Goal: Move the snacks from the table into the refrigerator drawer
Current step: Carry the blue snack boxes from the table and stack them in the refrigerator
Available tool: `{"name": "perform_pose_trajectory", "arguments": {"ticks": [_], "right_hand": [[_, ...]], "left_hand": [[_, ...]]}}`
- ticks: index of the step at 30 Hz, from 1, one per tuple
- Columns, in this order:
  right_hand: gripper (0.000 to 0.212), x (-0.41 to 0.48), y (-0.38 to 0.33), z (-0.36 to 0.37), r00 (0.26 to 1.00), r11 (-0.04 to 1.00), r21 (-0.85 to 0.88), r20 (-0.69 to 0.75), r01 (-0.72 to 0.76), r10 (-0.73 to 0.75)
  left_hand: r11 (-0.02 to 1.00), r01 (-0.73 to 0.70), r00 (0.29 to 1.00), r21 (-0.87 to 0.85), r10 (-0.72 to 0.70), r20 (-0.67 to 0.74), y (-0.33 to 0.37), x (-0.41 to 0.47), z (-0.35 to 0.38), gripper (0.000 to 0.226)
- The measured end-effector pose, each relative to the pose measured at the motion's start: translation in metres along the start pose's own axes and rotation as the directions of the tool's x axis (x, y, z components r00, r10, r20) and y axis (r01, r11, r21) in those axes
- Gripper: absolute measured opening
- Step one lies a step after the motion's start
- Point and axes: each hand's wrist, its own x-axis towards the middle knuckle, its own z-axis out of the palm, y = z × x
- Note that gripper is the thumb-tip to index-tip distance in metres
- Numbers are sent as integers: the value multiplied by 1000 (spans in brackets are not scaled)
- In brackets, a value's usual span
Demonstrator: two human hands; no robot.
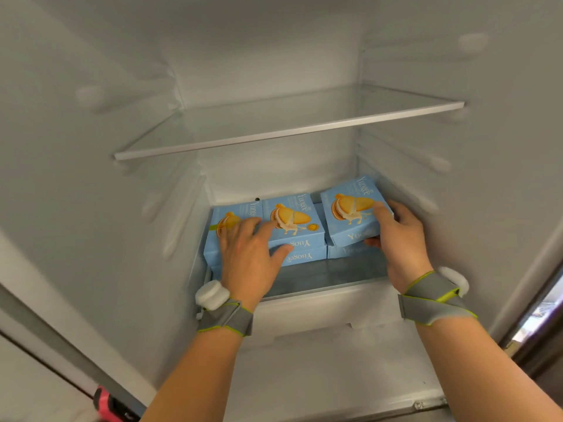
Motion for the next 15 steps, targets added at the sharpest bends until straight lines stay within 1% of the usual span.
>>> {"name": "perform_pose_trajectory", "arguments": {"ticks": [2, 3, 4, 5, 7, 8, 10, 11, 12, 15], "right_hand": [[35, 4, 5, 2, 1000, 998, -52, -11, 24, -25], [37, 4, 7, 2, 999, 995, -88, -21, 39, -41], [41, 4, 9, 2, 997, 989, -136, -35, 60, -65], [45, 3, 11, 2, 994, 977, -196, -56, 84, -97], [45, 2, 14, 1, 982, 944, -302, -84, 134, -166], [42, 2, 15, 2, 977, 930, -333, -92, 154, -194], [38, 3, 17, 3, 971, 913, -372, -101, 166, -218], [38, 4, 18, 3, 971, 910, -381, -104, 163, -217], [38, 4, 19, 4, 972, 910, -384, -103, 157, -211], [37, 7, 24, 5, 980, 911, -392, -93, 126, -176]], "left_hand": [[995, 80, 973, -58, -91, -212, -10, -8, -2, 45], [988, 124, 947, -97, -147, -286, -14, -12, -3, 40], [977, 166, 925, -135, -202, -321, -16, -15, -2, 38], [960, 212, 912, -182, -262, -317, -19, -19, 0, 39], [896, 309, 889, -317, -391, -239, -19, -22, 5, 48], [844, 356, 869, -400, -457, -189, -18, -23, 5, 50], [737, 415, 831, -534, -546, -107, -17, -21, 4, 45], [709, 421, 822, -565, -562, -92, -16, -21, 2, 41], [704, 416, 820, -575, -564, -97, -17, -21, 0, 39], [721, 391, 819, -572, -556, -141, -19, -21, -2, 40]]}}
